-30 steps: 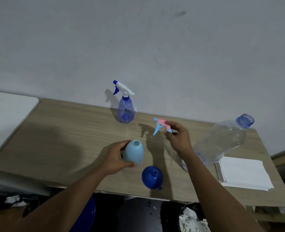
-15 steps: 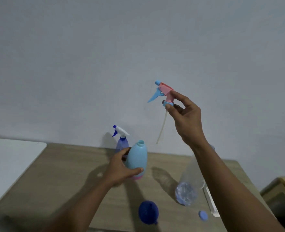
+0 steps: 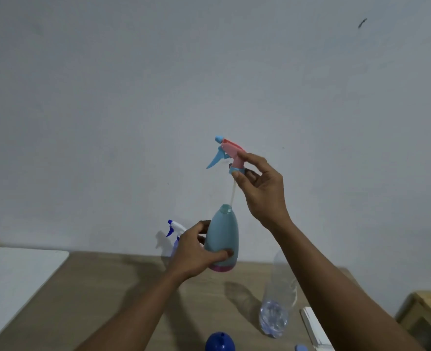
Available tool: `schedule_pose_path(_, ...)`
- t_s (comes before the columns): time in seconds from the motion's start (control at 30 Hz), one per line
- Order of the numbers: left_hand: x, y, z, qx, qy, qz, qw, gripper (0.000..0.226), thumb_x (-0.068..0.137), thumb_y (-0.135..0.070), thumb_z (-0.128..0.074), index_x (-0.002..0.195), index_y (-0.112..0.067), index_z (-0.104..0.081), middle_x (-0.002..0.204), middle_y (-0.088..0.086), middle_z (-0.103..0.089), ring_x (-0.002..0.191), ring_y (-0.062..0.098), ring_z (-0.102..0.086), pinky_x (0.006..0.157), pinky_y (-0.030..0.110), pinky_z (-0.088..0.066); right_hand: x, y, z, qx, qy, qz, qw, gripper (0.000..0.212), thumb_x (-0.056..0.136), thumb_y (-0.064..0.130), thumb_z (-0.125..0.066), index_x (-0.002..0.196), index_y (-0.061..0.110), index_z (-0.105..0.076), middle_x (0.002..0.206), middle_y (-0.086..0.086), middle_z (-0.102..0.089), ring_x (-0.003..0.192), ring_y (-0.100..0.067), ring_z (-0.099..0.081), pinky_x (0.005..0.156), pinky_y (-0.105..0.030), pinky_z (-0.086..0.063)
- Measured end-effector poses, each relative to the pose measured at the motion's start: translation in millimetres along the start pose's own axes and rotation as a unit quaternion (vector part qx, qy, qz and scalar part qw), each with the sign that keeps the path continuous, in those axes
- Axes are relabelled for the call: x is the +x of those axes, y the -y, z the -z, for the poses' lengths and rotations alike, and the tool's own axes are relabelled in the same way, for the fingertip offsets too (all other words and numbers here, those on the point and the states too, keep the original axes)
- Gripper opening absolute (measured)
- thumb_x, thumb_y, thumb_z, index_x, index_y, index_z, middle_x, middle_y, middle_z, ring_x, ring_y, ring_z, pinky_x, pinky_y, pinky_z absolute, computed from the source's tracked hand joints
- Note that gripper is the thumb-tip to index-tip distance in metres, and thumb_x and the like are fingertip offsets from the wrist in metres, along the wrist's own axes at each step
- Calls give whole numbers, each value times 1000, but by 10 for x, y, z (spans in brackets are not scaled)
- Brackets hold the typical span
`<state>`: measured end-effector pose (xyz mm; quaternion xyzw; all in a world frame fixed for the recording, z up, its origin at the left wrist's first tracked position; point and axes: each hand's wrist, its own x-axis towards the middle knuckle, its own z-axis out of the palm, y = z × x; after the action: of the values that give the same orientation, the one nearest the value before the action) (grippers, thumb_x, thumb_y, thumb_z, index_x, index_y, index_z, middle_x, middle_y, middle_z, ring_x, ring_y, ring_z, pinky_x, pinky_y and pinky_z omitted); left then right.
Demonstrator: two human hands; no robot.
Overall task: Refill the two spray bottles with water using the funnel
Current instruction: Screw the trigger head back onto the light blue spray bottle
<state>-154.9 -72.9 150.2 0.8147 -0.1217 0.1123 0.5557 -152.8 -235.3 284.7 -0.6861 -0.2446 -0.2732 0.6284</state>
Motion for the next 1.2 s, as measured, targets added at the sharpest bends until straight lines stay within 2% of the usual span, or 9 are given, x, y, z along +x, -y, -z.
schedule_pose_path(0.23,119,-242,89,-17,-10,-19,1000,73,60,-45,-90,124,-32,-58,113,-21,-64,99,9,-63,69,19,-58,-154,-142,-62,-1,37,-28,999,36,92,-2,-66,123,15,-65,129,-8,-64,105,-21,-72,90,-27,-58)
schedule_pose_path(0.33,159,-296,128,-9,-6,-33,999,75,58,-49,-88,124,-31,-59,114,-20,-65,99,9,-63,72,21,-59,-139,-122,-90,9,21,-30,999,36,93,1,-67,127,13,-64,130,-7,-64,107,-19,-72,92,-30,-59)
schedule_pose_path(0.43,162,-286,152,-6,-5,-35,999,74,57,-49,-88,123,-30,-59,113,-20,-65,99,8,-63,74,23,-60,-27,-12,-66,25,5,-27,999,38,93,3,-68,129,11,-62,131,-7,-64,106,-18,-73,91,-25,-57)
schedule_pose_path(0.6,188,-319,174,-13,-18,-37,999,76,63,-44,-90,128,-26,-56,116,-14,-63,101,12,-63,73,23,-61,-69,12,-99,-9,55,-30,998,33,95,4,-65,127,11,-64,129,-9,-65,104,-16,-73,89,-23,-57)
schedule_pose_path(0.83,219,-393,191,17,-14,-65,998,80,62,-48,-89,131,-25,-56,120,-13,-63,101,13,-63,77,23,-60,-143,-13,-146,1,30,-35,999,31,97,7,-63,126,15,-64,133,-8,-63,106,-15,-72,86,-21,-57)
schedule_pose_path(1.03,216,-398,195,-18,-17,-56,998,75,66,-38,-90,131,-21,-57,119,-8,-65,102,16,-64,76,22,-60,-192,3,-127,15,23,-41,999,30,96,4,-64,124,14,-64,127,-11,-67,107,-15,-72,90,-23,-57)
schedule_pose_path(1.2,191,-407,188,-13,-33,-59,998,79,62,-48,-89,129,-26,-55,117,-11,-63,102,16,-64,74,19,-58,-195,-14,-105,8,18,-36,999,27,94,1,-65,119,13,-65,125,-9,-68,107,-17,-72,92,-28,-58)
